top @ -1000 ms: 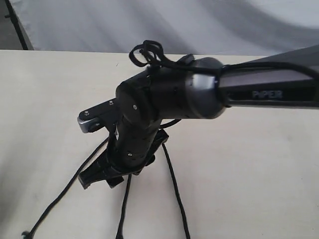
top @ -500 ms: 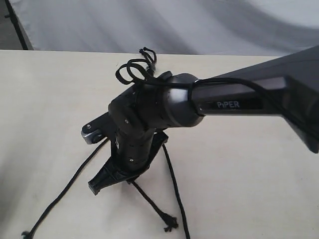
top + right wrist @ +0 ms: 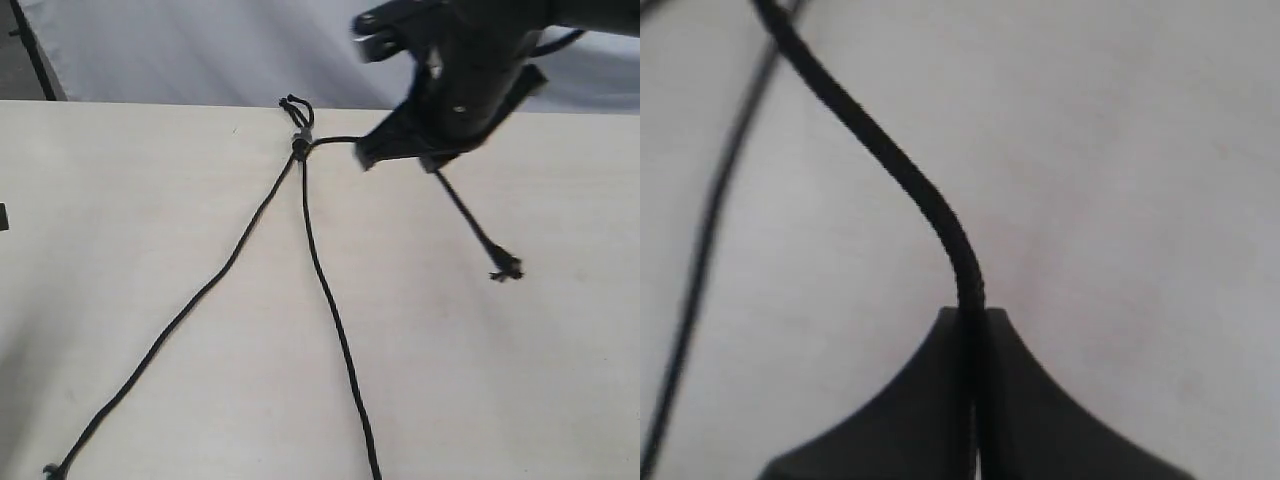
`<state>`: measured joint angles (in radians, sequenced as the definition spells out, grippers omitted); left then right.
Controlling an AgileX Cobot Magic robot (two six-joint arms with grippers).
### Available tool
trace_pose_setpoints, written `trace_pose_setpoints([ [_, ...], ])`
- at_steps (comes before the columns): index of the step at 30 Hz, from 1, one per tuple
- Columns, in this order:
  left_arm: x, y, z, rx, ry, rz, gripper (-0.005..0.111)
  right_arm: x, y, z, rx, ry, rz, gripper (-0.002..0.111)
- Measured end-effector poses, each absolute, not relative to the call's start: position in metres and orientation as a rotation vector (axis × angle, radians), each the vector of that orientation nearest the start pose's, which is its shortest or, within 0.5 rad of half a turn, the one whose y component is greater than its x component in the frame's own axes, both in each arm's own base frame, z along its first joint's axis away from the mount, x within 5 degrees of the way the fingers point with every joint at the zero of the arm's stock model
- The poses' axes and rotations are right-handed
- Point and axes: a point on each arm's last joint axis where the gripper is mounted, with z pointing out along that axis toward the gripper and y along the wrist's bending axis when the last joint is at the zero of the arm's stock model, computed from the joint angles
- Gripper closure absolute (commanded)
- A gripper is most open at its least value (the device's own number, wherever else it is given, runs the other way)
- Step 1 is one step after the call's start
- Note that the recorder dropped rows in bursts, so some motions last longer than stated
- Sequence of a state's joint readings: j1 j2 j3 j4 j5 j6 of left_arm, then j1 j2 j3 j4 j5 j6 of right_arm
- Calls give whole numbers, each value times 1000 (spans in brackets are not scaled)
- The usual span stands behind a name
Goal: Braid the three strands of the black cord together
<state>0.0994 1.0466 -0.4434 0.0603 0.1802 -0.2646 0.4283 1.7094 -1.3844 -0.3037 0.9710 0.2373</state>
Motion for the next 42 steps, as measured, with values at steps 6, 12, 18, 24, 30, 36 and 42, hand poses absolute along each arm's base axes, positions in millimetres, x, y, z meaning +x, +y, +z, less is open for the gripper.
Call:
trace_pose_setpoints([
  [6, 193, 1, 227, -232, 2211, -101, 107, 343, 51, 212, -122, 2859, -231, 109],
  [12, 194, -23, 230, -74, 2183, -169, 106, 339, 25, 150, -8, 2920, -175, 109],
  [18, 192, -46, 233, 57, 2156, -241, 92, 343, 25, 118, 29, 2974, -170, 108],
  [24, 193, -47, 235, 53, 2137, -250, 45, 343, 32, 115, 26, 2960, -232, 62],
  [30, 219, -77, 241, 161, 2194, -294, 43, 354, 37, 141, 37, 2943, -326, 46],
  [36, 249, -157, 219, 444, 2380, -338, 43, 357, 32, 209, 43, 2789, -376, 46],
  [42, 274, -244, 183, 669, 2540, -313, 43, 351, 34, 224, 18, 2644, -281, 46],
])
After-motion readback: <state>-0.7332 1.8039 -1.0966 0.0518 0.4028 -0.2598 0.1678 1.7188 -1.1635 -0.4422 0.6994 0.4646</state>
